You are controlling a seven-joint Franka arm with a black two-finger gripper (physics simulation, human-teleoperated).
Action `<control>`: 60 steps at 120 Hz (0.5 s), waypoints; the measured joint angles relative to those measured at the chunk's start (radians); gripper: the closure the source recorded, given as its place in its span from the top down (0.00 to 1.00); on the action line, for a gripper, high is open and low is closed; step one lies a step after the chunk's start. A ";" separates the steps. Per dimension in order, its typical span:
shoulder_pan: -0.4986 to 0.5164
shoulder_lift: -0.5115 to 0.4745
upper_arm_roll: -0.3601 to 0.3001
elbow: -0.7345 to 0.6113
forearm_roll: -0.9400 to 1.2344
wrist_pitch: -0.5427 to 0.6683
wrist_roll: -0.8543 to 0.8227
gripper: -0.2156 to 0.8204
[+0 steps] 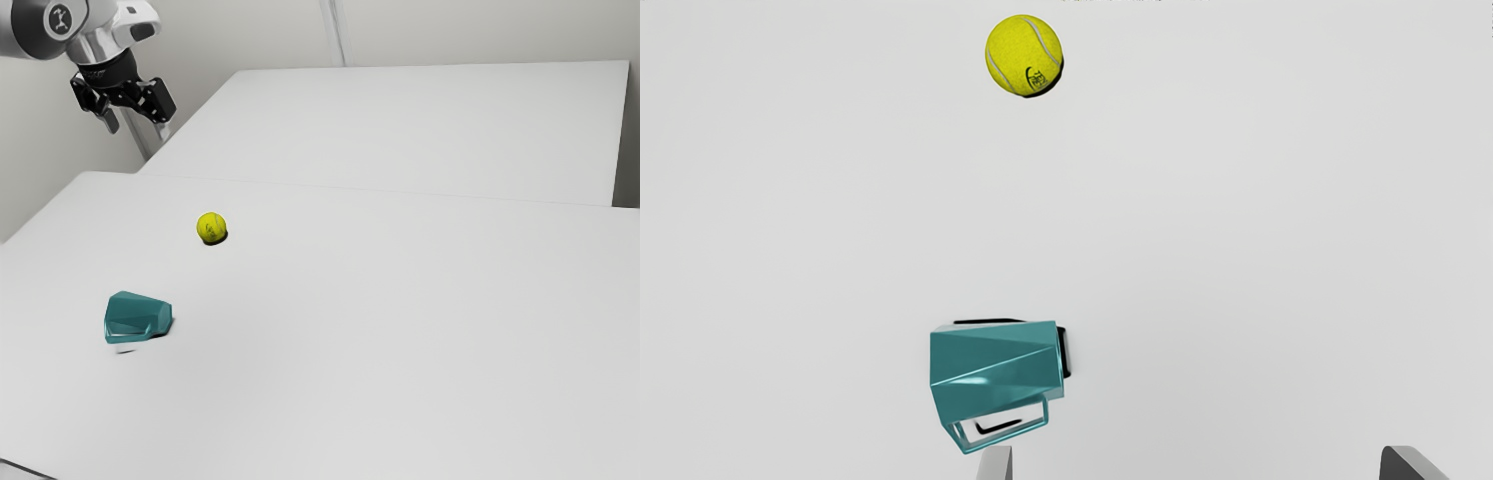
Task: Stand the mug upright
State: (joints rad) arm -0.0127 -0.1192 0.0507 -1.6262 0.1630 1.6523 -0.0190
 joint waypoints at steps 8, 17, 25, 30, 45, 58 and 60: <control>0.000 -0.001 0.000 -0.004 0.000 0.003 0.006 0.79; 0.001 0.000 0.000 -0.010 0.000 0.006 0.013 0.79; 0.002 0.001 0.000 -0.015 0.000 0.011 0.017 0.79; 0.005 0.002 0.002 -0.017 0.001 0.013 0.020 0.79; 0.054 0.009 0.007 -0.031 0.001 0.017 0.028 0.79; 0.119 0.008 0.007 -0.070 -0.011 0.015 0.035 0.79; 0.132 0.008 0.007 -0.076 -0.020 0.014 0.036 0.79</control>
State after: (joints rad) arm 0.1197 -0.1116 0.0582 -1.7017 0.1430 1.6665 0.0169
